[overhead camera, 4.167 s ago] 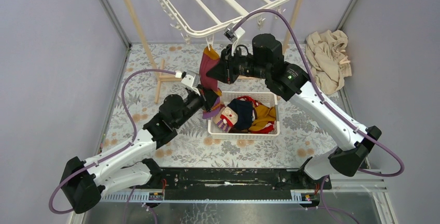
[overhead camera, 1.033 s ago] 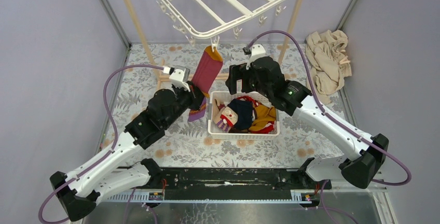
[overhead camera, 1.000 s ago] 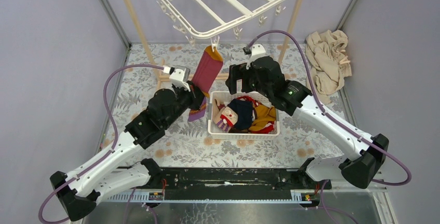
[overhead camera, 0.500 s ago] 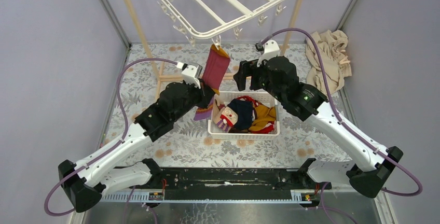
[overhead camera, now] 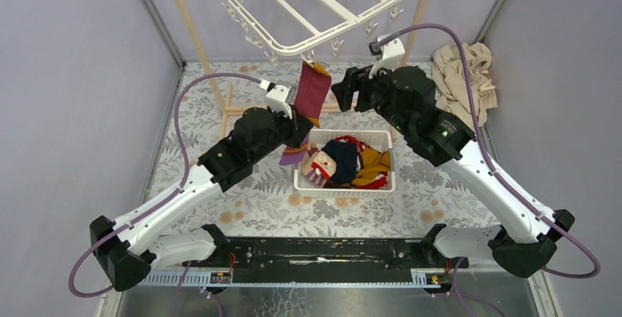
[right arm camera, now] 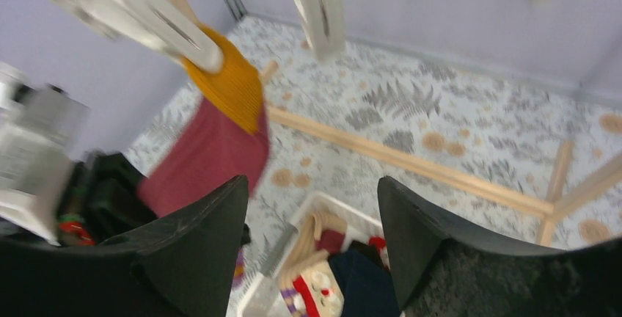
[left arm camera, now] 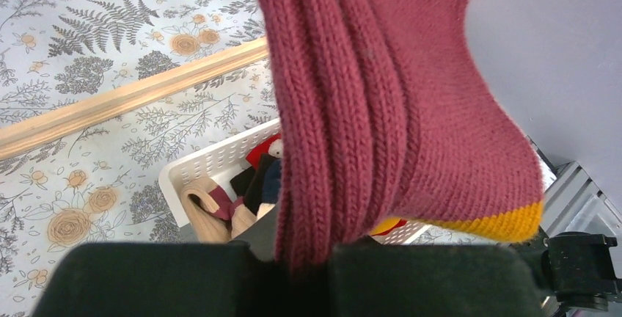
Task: Remove the socks clipped to the hanger
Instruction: Remove the sock from the hanger.
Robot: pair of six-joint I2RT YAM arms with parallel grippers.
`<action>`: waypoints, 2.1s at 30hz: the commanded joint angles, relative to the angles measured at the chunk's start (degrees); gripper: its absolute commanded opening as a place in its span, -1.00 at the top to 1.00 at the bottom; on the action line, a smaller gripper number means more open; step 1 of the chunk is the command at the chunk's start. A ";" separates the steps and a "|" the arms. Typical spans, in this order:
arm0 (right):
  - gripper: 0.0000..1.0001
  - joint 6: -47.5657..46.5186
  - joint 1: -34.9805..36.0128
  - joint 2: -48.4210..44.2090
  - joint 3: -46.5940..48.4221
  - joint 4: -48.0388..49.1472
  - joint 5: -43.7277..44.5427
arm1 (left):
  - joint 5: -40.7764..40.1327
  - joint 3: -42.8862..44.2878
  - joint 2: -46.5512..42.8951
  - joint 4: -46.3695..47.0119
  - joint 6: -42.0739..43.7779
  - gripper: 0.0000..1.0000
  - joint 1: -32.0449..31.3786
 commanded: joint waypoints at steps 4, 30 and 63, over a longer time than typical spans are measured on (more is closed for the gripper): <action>-0.45 -6.48 6.87 3.90 11.64 2.49 4.65 | 0.33 1.94 0.12 0.97 0.61 0.90 -0.33; -0.46 -27.33 19.47 14.82 18.18 17.42 32.89 | 3.80 2.44 0.00 2.47 -1.00 0.91 -0.34; 0.32 -27.13 18.19 19.30 23.32 18.59 31.09 | 4.69 0.79 -3.68 0.97 -2.64 0.93 -0.29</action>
